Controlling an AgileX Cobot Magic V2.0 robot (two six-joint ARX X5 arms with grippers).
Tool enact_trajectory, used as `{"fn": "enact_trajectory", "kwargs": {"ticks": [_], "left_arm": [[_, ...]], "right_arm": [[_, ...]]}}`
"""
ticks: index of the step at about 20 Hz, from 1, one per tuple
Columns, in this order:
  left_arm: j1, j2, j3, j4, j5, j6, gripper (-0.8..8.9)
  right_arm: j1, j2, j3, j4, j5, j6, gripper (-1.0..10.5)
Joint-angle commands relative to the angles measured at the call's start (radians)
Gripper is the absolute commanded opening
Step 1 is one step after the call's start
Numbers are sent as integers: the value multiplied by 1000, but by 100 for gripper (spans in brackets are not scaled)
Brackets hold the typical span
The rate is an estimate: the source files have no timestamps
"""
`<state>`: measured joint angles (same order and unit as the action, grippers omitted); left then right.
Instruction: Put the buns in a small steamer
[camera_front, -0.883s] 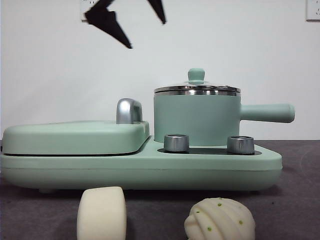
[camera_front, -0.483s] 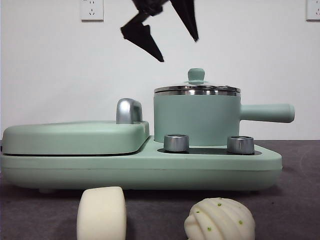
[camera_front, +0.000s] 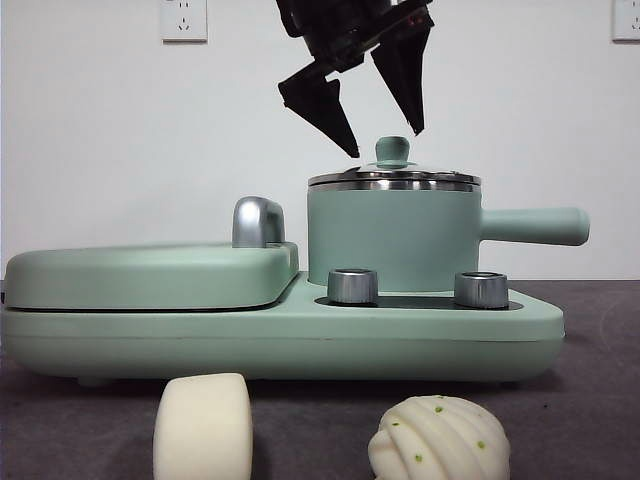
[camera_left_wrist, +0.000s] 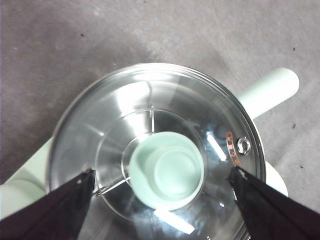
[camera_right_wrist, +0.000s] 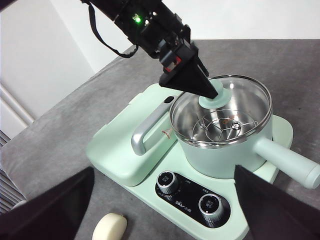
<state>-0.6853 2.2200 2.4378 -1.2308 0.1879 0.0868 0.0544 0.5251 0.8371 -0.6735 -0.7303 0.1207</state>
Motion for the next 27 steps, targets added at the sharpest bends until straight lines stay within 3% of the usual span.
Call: {"fn": "enact_trajectory", "kwargs": {"ticks": [1,7,11,16,27], "left_arm": [[-14,33,35,6,-1,12,333],[-24,42,35,6,-1,14,301],[-32,64,35,6,-1,14,230],[-32,72,35,3,-10,15,45],[-32,64,161,-66,-38,-3,19]], "right_arm": [[3,3,16,6,1,10,446],[3,3,16,6,1,10,446],[3,3,16,6,1,10,446],[3,3,16,-11,2,9,446],[3,3,16,-8,2,12,446]]}}
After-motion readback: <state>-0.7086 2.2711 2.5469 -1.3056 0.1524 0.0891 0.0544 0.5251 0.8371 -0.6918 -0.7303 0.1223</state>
